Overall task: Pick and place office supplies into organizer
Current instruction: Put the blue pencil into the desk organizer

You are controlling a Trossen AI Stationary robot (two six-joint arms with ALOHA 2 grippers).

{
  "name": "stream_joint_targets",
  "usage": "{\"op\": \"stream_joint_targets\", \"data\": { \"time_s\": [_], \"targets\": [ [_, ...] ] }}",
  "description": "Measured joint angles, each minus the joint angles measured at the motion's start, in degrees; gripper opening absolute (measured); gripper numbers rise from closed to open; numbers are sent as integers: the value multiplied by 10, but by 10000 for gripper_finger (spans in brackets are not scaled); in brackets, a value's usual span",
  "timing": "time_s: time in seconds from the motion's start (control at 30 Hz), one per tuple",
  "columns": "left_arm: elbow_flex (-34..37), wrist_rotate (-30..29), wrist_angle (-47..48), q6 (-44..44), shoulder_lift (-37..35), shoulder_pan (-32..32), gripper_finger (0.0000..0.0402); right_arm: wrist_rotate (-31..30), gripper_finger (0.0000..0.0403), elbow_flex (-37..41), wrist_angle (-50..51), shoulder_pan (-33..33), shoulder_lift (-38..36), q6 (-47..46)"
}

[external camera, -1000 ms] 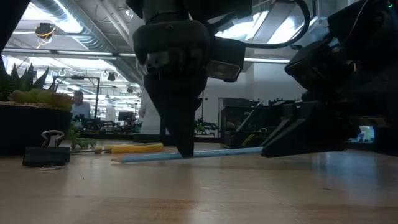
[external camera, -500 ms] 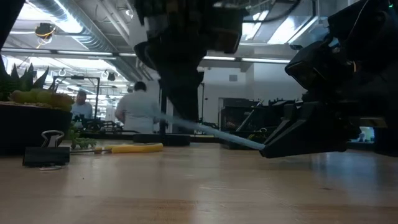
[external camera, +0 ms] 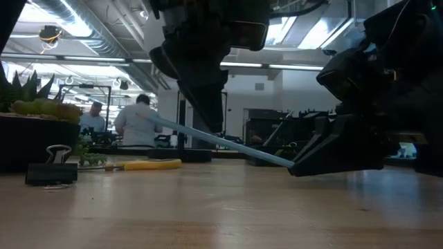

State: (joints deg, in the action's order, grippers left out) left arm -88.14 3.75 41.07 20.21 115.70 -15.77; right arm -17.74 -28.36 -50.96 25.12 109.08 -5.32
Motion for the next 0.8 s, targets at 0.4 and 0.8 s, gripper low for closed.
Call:
{"op": "stream_joint_targets", "data": {
  "time_s": [0.4, 0.8],
  "targets": [
    [0, -25, 7, -5, -34, 1, 138, 2, 34, 0, 10, 0, 0, 11],
    [23, -99, 0, -66, -77, -9, 138, -6, 35, 0, 17, 0, -2, 31]
  ]
}}
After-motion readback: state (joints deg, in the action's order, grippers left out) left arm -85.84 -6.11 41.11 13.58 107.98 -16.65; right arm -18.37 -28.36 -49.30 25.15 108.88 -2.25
